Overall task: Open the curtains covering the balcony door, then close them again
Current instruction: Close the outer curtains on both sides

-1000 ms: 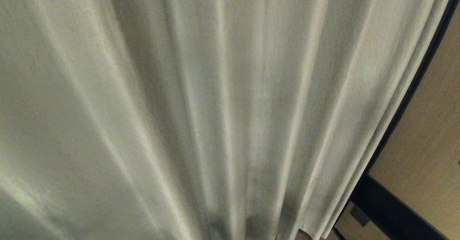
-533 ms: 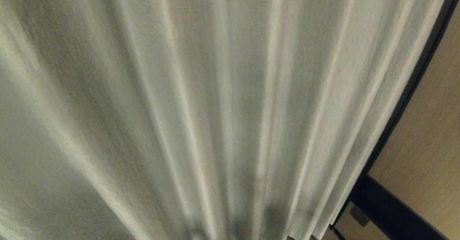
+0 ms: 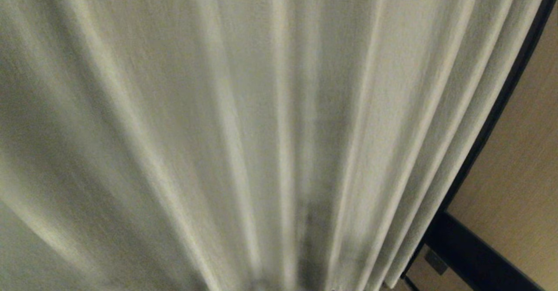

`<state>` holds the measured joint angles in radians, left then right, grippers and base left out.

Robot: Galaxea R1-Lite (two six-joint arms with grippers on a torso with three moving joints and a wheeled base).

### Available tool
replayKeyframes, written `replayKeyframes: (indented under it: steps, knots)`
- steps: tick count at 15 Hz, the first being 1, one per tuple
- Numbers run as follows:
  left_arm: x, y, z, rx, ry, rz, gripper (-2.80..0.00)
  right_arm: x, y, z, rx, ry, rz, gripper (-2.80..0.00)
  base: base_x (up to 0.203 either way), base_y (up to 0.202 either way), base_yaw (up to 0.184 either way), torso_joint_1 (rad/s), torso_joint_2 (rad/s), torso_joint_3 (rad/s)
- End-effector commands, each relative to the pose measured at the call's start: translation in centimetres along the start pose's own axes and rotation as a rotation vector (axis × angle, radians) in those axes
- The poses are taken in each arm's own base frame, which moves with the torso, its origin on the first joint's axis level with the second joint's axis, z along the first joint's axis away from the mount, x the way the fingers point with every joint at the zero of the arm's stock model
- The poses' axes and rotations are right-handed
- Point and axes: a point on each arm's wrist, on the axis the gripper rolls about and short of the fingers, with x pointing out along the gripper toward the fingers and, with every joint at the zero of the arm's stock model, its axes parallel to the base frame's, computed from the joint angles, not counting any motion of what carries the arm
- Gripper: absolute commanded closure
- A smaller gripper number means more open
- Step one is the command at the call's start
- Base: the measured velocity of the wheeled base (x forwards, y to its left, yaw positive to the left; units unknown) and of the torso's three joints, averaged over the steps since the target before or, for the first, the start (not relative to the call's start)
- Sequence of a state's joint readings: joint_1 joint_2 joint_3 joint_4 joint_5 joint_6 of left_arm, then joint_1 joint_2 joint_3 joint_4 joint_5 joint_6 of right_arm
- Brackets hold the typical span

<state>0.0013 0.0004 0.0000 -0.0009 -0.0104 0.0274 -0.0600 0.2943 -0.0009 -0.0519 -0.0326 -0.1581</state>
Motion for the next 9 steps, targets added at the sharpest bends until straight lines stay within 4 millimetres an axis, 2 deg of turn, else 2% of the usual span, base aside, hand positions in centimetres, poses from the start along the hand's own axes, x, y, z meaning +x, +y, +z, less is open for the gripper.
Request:
replayKeyframes:
  steps: [1, 5, 9]
  knots:
    - [0.0, 0.0, 0.0, 0.0, -0.001, 0.0, 0.0, -0.5, 0.0, -0.2, -0.003, -0.075, 0.053, 0.0, 0.0, 0.0, 0.0, 0.0, 0.0, 0.0]
    - [0.0, 0.0, 0.0, 0.0, -0.001, 0.0, 0.0, -1.7, 0.0, -0.8, 0.03, -0.215, 0.051, 0.0, 0.0, 0.0, 0.0, 0.0, 0.0, 0.0]
    - [0.0, 0.0, 0.0, 0.0, -0.001, 0.0, 0.0, -2.1, 0.1, -1.4, 0.158, -0.249, 0.062, 0.0, 0.0, 0.0, 0.0, 0.0, 0.0, 0.0]
